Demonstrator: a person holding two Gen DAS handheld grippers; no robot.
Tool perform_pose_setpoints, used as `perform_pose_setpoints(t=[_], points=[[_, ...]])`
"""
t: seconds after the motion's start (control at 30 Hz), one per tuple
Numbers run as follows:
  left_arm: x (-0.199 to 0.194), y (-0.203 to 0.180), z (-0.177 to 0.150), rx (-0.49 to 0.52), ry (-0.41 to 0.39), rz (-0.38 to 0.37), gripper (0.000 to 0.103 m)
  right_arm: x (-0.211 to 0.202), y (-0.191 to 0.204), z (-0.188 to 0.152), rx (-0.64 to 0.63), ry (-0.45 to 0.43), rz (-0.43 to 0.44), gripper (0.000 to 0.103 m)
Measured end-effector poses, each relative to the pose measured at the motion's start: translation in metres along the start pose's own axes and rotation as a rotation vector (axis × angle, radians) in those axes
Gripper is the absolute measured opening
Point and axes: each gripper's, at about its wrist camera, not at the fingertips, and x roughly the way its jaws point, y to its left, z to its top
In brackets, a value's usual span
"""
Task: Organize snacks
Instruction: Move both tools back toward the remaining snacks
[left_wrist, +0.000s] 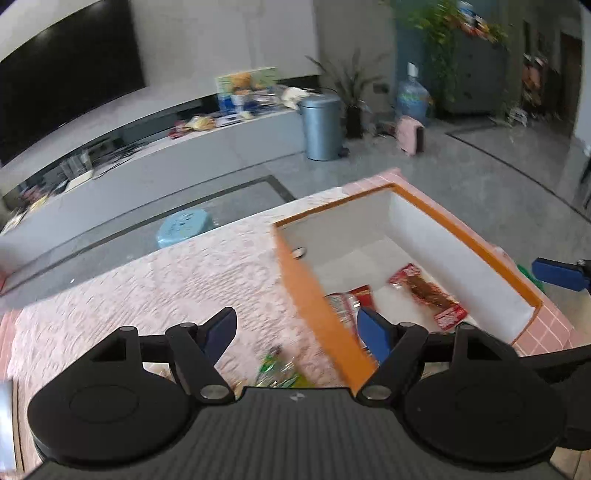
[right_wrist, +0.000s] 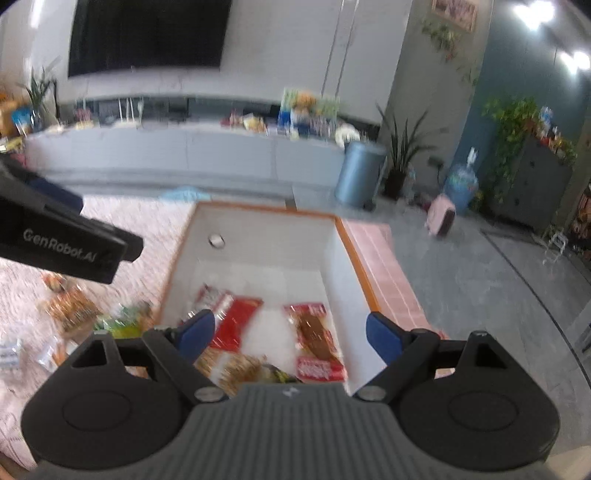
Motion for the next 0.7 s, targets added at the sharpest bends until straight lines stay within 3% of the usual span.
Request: perform_pose_setpoints(t=[0.2, 0.37, 0.6, 0.7], points=[[-0.023, 0.047, -0.033, -0.142, -0.024, 0.055, 0.087, -0.022, 0.036, -0.013, -0.014, -0.085, 0.053, 0.087], [-0.047, 0.078, -0.058, -0.304, -0.040, 0.021, 0.086, -0.034, 0.063, -0.022, -0.006, -0.120, 0.135, 0.087], [-0.068, 0.100, -0.099, -0.384, -0.095, 0.048, 0.085, -0.050, 0.091, -0.039, 0.045, -0.126, 0.260, 0.087], [-0.067, 0.109, -0.118, -0.419, -0.061, 0.048, 0.085, -0.050, 0.102, -0.045, 0.080, -0.104, 0.297, 0.087]])
